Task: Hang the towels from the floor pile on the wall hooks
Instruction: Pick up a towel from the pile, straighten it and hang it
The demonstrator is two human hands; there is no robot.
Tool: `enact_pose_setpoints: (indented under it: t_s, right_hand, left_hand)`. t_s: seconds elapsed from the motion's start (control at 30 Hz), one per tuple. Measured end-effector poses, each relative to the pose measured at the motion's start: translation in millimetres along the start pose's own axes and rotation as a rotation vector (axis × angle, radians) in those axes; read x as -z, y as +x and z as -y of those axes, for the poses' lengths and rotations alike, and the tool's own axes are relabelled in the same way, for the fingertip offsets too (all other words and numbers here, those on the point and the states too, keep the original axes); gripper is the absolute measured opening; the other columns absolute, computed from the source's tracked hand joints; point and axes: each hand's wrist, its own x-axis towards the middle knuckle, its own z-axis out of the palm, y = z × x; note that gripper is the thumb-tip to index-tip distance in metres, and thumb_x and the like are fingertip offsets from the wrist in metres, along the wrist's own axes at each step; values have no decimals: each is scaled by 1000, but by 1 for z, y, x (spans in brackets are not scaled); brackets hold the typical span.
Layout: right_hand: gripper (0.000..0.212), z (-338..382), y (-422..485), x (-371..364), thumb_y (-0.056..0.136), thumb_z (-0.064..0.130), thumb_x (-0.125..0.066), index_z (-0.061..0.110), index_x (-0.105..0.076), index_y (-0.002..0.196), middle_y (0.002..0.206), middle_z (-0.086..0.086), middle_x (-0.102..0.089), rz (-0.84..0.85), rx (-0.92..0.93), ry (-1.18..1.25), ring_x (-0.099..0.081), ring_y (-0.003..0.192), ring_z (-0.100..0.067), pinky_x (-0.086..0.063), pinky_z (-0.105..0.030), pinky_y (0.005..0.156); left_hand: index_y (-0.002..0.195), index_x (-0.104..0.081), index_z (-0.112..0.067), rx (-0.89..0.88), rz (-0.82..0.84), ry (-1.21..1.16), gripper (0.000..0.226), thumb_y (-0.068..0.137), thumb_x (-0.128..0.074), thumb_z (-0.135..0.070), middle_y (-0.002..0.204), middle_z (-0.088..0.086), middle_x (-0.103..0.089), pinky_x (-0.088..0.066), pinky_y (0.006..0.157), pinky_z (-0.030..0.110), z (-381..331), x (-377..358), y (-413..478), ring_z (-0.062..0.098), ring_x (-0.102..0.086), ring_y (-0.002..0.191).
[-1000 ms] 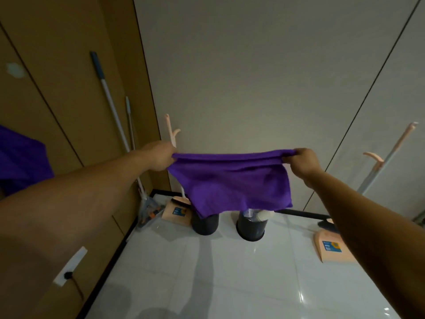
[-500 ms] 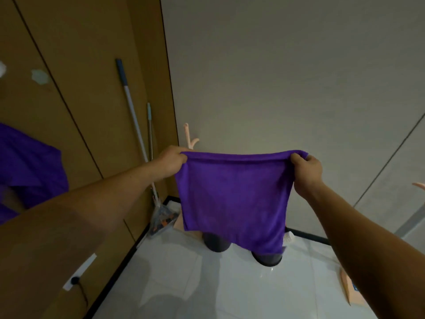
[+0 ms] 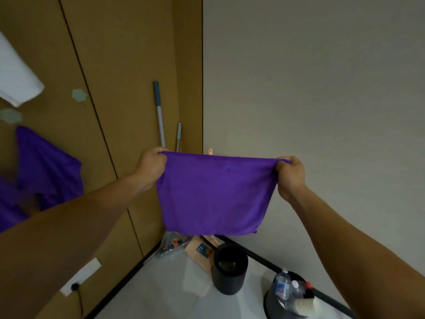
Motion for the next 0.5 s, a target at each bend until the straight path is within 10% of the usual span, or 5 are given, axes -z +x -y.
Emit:
enact_pose_setpoints:
  t_s: [0.23, 0.33, 0.5]
  right_hand:
    - [10, -2, 7, -85, 85, 16, -61, 8, -63, 89, 69, -1, -49, 446, -97, 13, -46, 63, -15, -40, -24, 56]
    - [53, -14, 12, -122, 70, 45, -80, 19, -65, 114, 86, 4, -54, 806, 46, -344, -55, 78, -10, -45, -20, 70]
    - [25, -27, 2, -208, 78, 31, -79, 15, -76, 97, 93, -3, -73, 826, 153, -424, -70, 90, -25, -57, -39, 84]
  left_hand:
    - [61, -57, -18, 16, -219, -120, 37, 77, -33, 6, 56, -2, -52, -36, 51, 24, 13, 28, 29, 14, -47, 55]
    - [57, -56, -17, 25, -272, -103, 33, 76, -37, 2, 46, -10, -50, -33, 42, 17, 22, 58, 45, 7, -45, 45]
    - [59, -56, -25, 94, -116, -19, 29, 62, -62, -54, 60, -6, -55, -41, 63, 32, 38, 116, 78, 17, -53, 65]
